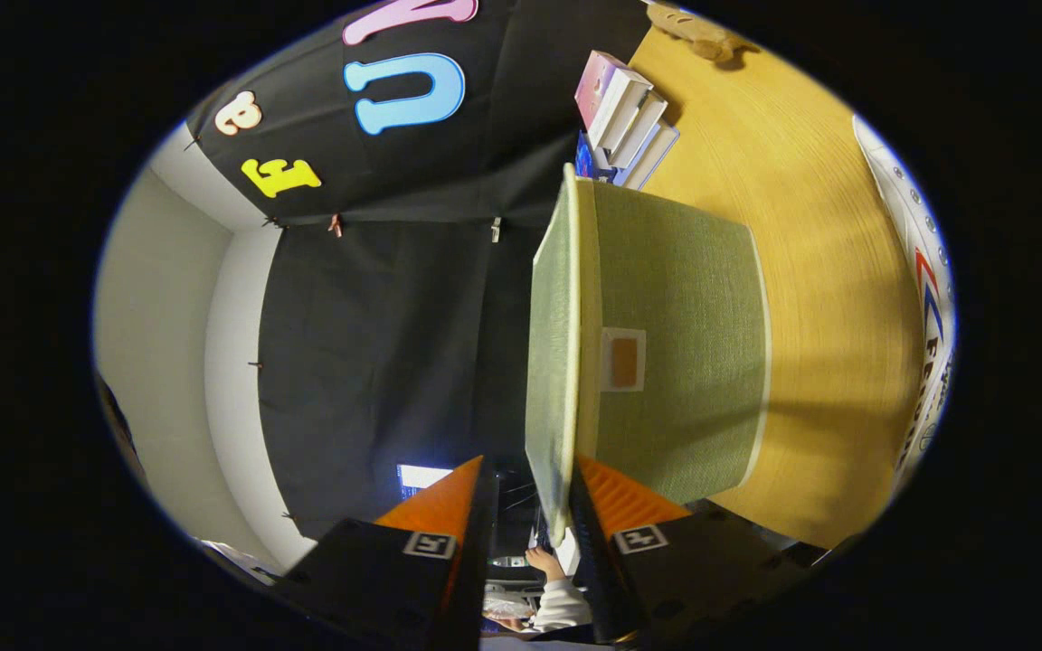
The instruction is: Open the storage box then place both shoes into the box .Put the left shoe in first, then the right shoe, with the right side of both shoes facing outward in a uniform manner.
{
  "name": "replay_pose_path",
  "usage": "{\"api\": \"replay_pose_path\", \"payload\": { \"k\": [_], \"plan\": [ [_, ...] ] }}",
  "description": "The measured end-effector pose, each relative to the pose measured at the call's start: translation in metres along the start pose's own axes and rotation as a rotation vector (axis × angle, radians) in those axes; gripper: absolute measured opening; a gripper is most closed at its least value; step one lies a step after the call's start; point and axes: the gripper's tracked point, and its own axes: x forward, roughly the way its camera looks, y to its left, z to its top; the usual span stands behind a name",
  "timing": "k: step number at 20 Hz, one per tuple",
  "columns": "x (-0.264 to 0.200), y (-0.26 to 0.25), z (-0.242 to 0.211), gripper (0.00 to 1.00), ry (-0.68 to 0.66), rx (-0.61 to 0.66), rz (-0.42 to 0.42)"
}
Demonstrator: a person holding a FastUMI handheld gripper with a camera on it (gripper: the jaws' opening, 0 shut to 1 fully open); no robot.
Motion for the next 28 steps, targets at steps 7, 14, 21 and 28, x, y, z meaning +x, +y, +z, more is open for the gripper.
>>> {"api": "replay_pose_path", "payload": {
  "k": [7, 14, 21, 28],
  "plan": [
    [0.014, 0.011, 0.006, 0.05, -0.038, -0.092, -0.157],
    [0.042, 0.098, 0.004, 0.05, -0.042, -0.165, -0.167],
    [0.118, 0.167, -0.004, 0.05, -0.003, -0.283, -0.157],
    [0.216, 0.175, -0.022, 0.06, 0.022, -0.406, -0.199]
  ]
}}
